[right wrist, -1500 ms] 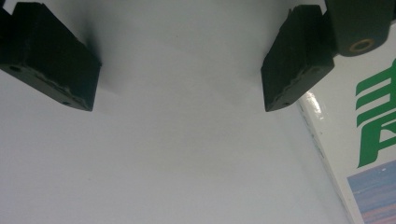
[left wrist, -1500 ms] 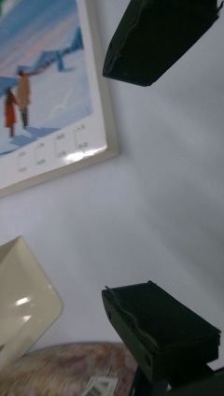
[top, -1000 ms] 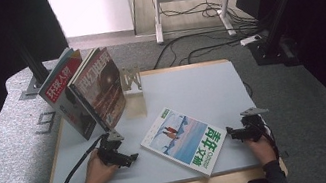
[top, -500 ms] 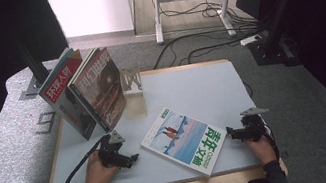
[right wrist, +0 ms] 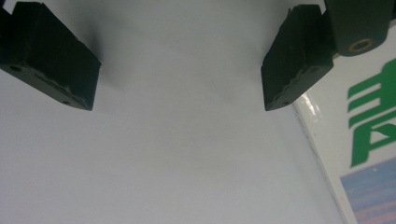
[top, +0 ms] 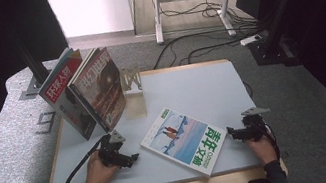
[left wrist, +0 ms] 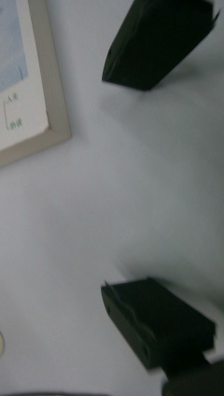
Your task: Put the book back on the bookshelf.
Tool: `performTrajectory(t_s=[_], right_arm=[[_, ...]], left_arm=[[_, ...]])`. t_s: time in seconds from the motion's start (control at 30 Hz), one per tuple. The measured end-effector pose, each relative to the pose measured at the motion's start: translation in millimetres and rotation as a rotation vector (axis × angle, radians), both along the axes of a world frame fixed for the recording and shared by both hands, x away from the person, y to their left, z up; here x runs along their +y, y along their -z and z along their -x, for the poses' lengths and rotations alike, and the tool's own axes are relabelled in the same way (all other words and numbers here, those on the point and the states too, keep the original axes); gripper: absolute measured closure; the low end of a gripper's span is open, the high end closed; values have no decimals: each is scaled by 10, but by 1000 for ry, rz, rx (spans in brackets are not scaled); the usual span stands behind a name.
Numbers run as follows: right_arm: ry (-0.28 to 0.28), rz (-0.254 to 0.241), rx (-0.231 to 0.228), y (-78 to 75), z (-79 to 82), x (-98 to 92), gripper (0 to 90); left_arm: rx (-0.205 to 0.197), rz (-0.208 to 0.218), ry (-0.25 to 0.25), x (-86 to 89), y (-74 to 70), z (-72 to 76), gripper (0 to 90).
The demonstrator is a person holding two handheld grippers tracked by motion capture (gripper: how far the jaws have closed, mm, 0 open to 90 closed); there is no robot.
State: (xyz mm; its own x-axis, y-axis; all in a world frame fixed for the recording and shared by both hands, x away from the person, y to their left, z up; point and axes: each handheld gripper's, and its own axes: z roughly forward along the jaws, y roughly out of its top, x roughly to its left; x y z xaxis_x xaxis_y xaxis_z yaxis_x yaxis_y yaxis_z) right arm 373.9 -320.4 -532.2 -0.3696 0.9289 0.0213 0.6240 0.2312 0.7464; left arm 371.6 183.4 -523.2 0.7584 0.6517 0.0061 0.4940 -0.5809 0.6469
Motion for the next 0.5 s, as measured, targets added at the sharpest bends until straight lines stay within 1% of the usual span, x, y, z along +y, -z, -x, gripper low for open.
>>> performTrajectory(t_s=[0.03,0.07,0.1,0.13,0.17,0.23,0.27,0.3,0.37,0.4,0.47,0.5], right_arm=[[2,-7,-9,-23,11,-7,110],[2,-7,-9,-23,11,-7,110],[7,-22,-28,-77,36,-9,108],[7,-22,-28,-77,36,-9,108],[-1,-35,-41,-125,65,8,107],[-8,-39,-42,-141,79,23,105],[-23,-40,-42,-153,103,63,101],[-28,-45,-38,-153,114,84,99],[-37,-59,-29,-149,129,126,94],[-44,-59,-27,-148,137,147,93],[-56,-59,-25,-149,153,188,87],[-63,-63,-22,-151,164,208,85]], left_arm=[[-14,-7,3,-15,-20,2,66],[-14,-7,3,-15,-20,2,65],[-16,-3,16,-41,-67,-7,66],[-16,-3,16,-41,-67,-7,66],[-6,17,31,-64,-106,-20,66],[-3,23,32,-78,-122,-29,65],[2,29,35,-92,-137,-39,65],[17,49,44,-123,-159,-67,63],[29,68,56,-161,-175,-91,52],[29,68,56,-161,-175,-91,48],[31,50,76,-236,-181,-115,39],[31,50,76,-236,-181,-115,38]])
